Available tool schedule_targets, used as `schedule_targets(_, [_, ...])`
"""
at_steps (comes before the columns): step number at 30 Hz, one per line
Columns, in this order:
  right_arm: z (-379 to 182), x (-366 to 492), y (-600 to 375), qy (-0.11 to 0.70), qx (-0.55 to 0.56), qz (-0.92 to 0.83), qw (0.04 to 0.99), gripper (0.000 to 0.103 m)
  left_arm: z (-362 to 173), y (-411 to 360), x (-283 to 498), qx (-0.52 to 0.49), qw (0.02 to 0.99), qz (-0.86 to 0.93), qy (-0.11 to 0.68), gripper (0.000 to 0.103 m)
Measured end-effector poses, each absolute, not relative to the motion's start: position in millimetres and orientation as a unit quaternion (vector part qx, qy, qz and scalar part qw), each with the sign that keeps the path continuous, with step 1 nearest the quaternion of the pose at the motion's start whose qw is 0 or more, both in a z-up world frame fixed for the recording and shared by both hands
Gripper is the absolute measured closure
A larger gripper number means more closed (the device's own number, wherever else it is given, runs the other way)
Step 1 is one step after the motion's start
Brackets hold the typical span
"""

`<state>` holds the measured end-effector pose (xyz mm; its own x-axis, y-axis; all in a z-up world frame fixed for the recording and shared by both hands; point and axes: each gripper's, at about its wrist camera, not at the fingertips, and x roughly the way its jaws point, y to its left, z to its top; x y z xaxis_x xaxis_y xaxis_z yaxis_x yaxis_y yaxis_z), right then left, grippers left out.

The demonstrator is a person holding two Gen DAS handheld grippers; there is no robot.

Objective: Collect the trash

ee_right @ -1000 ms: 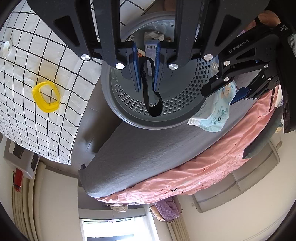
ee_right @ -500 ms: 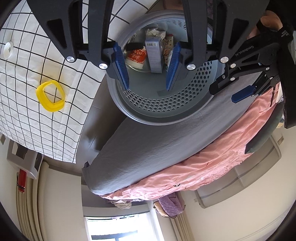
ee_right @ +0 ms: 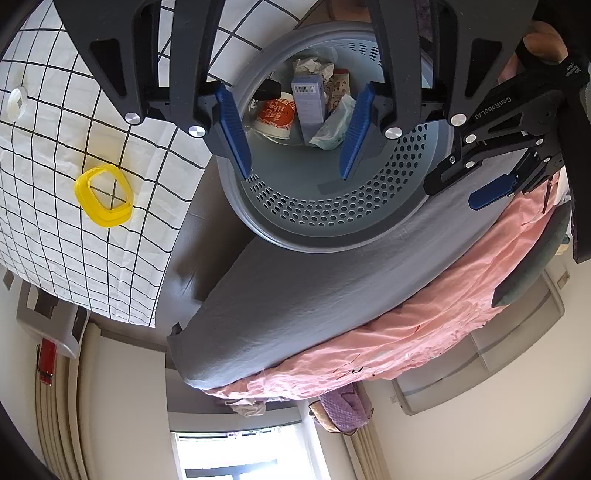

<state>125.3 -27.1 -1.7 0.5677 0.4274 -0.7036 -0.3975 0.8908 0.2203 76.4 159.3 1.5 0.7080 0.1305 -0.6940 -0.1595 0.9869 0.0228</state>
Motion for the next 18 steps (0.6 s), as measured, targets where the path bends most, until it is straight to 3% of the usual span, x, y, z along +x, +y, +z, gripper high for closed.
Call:
schedule_targets(11, [-3.1,122.2,-29.5,0.397,0.008,0.219,0.891,0.039,4.0,157.0,75.3,-0.016,0.927,0.080,0.366,0.024])
schedule_targets(14, [-1.7,119.7,-31.9,0.391,0.008,0.214,0.895,0.027,4.4,156.0,75.0,-0.015,0.928,0.080,0.364,0.024])
schedule_targets(18, [0.3,117.5,-38.3,0.388,0.007,0.205,0.899,0.023,5.1,152.1,74.0,-0.012,0.928,0.078,0.363,0.024])
